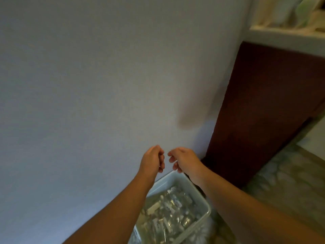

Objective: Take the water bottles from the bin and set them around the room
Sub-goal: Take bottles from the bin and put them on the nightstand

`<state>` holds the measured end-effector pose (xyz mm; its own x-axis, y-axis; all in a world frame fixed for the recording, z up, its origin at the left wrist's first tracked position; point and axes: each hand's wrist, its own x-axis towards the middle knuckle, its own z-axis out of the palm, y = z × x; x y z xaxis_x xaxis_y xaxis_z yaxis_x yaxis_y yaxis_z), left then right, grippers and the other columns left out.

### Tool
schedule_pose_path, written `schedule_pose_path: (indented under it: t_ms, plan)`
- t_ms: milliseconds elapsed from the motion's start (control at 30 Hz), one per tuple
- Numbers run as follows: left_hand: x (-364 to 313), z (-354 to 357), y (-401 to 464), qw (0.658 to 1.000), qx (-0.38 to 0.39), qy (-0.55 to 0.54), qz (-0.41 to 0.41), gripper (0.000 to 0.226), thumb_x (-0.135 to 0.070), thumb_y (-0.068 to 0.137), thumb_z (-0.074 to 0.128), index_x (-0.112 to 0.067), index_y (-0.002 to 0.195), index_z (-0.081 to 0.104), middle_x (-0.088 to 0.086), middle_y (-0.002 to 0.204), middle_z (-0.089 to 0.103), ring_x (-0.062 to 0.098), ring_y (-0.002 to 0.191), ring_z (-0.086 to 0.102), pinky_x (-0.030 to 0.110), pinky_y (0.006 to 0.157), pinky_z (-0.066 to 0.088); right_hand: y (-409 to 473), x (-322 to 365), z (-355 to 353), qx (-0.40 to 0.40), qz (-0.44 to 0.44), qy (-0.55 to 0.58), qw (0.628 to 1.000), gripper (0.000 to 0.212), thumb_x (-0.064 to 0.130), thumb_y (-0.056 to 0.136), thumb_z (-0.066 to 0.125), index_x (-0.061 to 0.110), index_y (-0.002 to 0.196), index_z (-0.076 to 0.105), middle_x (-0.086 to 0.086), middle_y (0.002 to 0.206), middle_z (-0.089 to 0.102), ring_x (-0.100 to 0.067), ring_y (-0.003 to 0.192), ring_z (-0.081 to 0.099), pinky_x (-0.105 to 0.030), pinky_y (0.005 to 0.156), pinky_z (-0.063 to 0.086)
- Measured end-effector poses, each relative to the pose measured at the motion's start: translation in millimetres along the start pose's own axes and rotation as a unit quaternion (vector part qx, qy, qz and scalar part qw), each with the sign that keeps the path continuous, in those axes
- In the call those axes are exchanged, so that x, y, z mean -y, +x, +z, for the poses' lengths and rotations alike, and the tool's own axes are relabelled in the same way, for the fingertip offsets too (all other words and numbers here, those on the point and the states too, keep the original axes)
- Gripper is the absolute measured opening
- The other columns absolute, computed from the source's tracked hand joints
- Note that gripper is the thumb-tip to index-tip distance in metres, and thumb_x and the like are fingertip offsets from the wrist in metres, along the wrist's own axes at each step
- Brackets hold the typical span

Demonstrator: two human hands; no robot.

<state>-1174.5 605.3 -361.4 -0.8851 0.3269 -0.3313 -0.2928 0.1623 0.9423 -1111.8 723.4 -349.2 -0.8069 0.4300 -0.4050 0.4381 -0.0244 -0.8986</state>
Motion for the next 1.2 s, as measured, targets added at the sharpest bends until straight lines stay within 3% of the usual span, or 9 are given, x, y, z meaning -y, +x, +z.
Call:
schedule_pose_path:
  t_ms: [433, 567, 633, 733, 833, 900, 1000, 1100, 1200]
  plan:
    - [377.9, 3.4, 236.3, 0.991, 0.046, 0.048, -0.118, 0.021, -0.019, 0.094, 0.045, -0.014, 0.078, 0.058, -0.003, 0.046, 0.052, 0.014, 0.036, 0.046, 0.022, 0.040, 0.034, 257.0, -351.1, 82.0, -0.052, 0.124, 0.027, 0.991, 0.013, 0.013, 0.096, 0.057, 0.010, 0.086, 0.065, -0.004, 0.069, 0.060, -0.012, 0.039, 0.049, -0.019, 0.039, 0.036]
    - [485.8, 11.3, 285.9, 0.977, 0.049, 0.088, -0.186, 0.028, -0.012, 0.093, 0.045, -0.014, 0.067, 0.054, -0.002, 0.043, 0.048, 0.015, 0.038, 0.042, 0.023, 0.046, 0.032, 314.0, -461.2, 95.8, -0.046, 0.158, 0.021, 0.986, 0.019, 0.008, 0.096, 0.054, 0.008, 0.078, 0.061, -0.008, 0.065, 0.055, -0.017, 0.045, 0.045, -0.026, 0.045, 0.032]
    - [528.3, 13.2, 298.0, 0.966, 0.084, 0.177, -0.171, 0.027, -0.007, 0.095, 0.045, -0.015, 0.071, 0.055, 0.002, 0.058, 0.054, 0.016, 0.050, 0.048, 0.025, 0.050, 0.037, 336.7, -502.8, 97.5, -0.034, 0.154, -0.077, 0.985, 0.016, 0.012, 0.098, 0.053, 0.009, 0.087, 0.064, -0.009, 0.078, 0.063, -0.019, 0.061, 0.054, -0.030, 0.057, 0.045]
    - [568.8, 15.2, 307.5, 0.884, 0.241, 0.399, -0.006, 0.014, -0.010, 0.090, 0.060, -0.019, 0.100, 0.064, 0.006, 0.103, 0.063, 0.019, 0.091, 0.060, 0.026, 0.073, 0.046, 362.5, -541.6, 93.7, -0.014, 0.058, -0.302, 0.951, 0.027, 0.020, 0.092, 0.066, 0.017, 0.118, 0.063, -0.006, 0.117, 0.066, -0.020, 0.104, 0.062, -0.037, 0.091, 0.054]
    - [591.3, 22.4, 314.4, 0.782, 0.359, 0.503, 0.082, 0.052, -0.032, 0.082, 0.074, -0.021, 0.131, 0.058, 0.006, 0.136, 0.054, 0.022, 0.121, 0.052, 0.029, 0.098, 0.043, 382.6, -551.5, 93.2, 0.061, 0.002, -0.451, 0.891, 0.076, 0.036, 0.085, 0.073, 0.025, 0.151, 0.037, -0.004, 0.154, 0.039, -0.027, 0.143, 0.034, -0.047, 0.117, 0.033]
    - [604.0, 27.0, 314.7, 0.737, 0.356, 0.567, 0.095, 0.074, -0.047, 0.079, 0.074, -0.027, 0.144, 0.045, 0.004, 0.151, 0.042, 0.025, 0.137, 0.039, 0.042, 0.115, 0.029, 394.2, -549.3, 96.0, 0.100, 0.002, -0.549, 0.829, 0.077, 0.044, 0.088, 0.068, 0.026, 0.154, 0.032, -0.003, 0.160, 0.031, -0.029, 0.148, 0.023, -0.051, 0.120, 0.025]
    - [619.7, 28.5, 304.0, 0.653, 0.322, 0.669, 0.151, 0.081, -0.052, 0.078, 0.072, -0.028, 0.149, 0.040, 0.009, 0.155, 0.032, 0.029, 0.145, 0.022, 0.058, 0.121, 0.002, 397.6, -531.2, 103.0, 0.144, -0.010, -0.626, 0.767, 0.056, 0.039, 0.089, 0.066, 0.020, 0.139, 0.050, -0.009, 0.145, 0.051, -0.031, 0.136, 0.043, -0.046, 0.111, 0.039]
    - [622.6, 26.2, 296.4, 0.647, 0.290, 0.694, 0.129, 0.068, -0.044, 0.080, 0.073, -0.022, 0.141, 0.052, 0.014, 0.149, 0.035, 0.035, 0.141, 0.028, 0.051, 0.119, 0.015, 397.1, -514.9, 106.4, 0.183, -0.014, -0.641, 0.746, 0.048, 0.032, 0.082, 0.074, 0.020, 0.127, 0.060, -0.008, 0.129, 0.063, -0.028, 0.117, 0.061, -0.041, 0.099, 0.050]
    - [623.3, 20.6, 294.9, 0.667, 0.297, 0.680, 0.066, 0.059, -0.032, 0.083, 0.072, -0.020, 0.138, 0.051, 0.013, 0.145, 0.044, 0.033, 0.135, 0.040, 0.046, 0.113, 0.029, 392.0, -501.5, 98.9, 0.226, 0.019, -0.626, 0.746, 0.079, 0.035, 0.076, 0.082, 0.019, 0.144, 0.045, -0.012, 0.145, 0.048, -0.034, 0.132, 0.049, -0.044, 0.107, 0.047]
